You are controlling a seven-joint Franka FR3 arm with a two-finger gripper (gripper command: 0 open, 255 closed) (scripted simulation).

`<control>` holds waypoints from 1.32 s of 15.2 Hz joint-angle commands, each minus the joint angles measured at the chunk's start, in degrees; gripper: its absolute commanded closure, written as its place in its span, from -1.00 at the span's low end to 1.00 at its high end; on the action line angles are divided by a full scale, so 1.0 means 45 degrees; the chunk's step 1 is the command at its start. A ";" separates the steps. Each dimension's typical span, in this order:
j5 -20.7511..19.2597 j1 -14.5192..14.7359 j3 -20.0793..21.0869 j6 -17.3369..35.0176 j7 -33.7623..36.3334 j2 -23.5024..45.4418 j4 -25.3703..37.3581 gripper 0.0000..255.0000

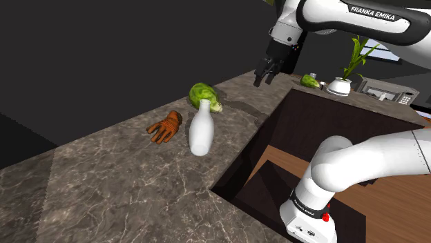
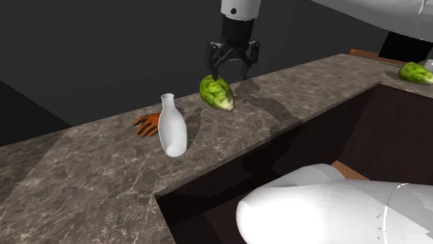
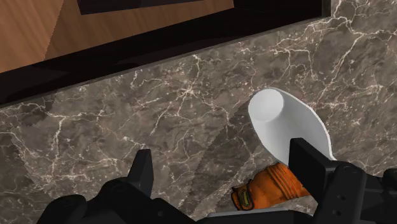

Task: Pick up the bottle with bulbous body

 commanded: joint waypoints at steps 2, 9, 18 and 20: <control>0.0108 0.0061 0.0225 0.0181 0.0255 0.0312 0.0048 -1.00; 0.0663 0.0414 0.1721 0.1339 0.1995 0.2818 0.0829 -1.00; 0.0646 0.0723 0.3404 0.2326 0.4244 0.6706 0.2971 -1.00; 0.0630 0.0741 0.3455 0.2517 0.4325 0.6846 0.2892 -1.00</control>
